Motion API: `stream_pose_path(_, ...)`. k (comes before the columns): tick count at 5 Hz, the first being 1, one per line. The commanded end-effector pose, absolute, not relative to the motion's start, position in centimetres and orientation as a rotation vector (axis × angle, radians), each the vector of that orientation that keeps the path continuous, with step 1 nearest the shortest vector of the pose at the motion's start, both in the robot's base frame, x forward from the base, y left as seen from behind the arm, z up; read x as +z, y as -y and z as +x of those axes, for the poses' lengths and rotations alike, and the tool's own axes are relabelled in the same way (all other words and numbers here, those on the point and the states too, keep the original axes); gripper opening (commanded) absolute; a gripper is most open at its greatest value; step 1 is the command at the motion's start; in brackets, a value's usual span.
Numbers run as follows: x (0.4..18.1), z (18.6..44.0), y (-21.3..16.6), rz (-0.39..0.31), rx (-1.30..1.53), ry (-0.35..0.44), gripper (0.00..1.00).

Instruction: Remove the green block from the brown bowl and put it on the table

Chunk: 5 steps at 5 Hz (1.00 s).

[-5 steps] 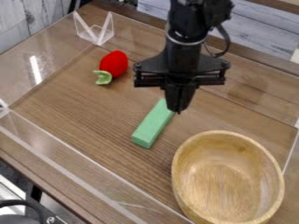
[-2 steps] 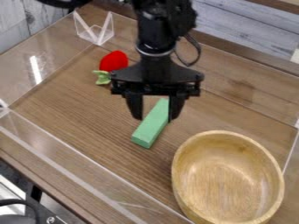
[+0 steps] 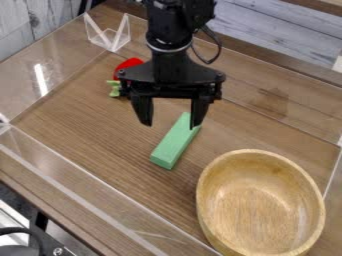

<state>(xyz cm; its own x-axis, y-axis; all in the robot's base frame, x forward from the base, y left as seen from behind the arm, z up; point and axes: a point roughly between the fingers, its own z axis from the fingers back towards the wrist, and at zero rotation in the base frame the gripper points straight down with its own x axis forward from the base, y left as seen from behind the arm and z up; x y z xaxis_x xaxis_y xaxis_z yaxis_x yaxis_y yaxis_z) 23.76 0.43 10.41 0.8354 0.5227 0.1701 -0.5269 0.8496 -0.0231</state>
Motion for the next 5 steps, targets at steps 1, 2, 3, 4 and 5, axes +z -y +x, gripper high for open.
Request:
stream_pose_path(1,11.5,25.3,-0.9,0.028,0.617,0.236,1.00)
stream_pose_path(2,11.5,26.9,-0.6,0.030,0.606,0.254,1.00)
stream_pose_path(3,11.4,28.0,0.0,0.031,0.585,0.265,1.00)
stream_pose_path(4,11.4,28.2,-0.1,0.040,0.573,0.268,1.00)
stream_pose_path(5,11.3,28.2,-0.2,0.050,0.563,0.266,1.00)
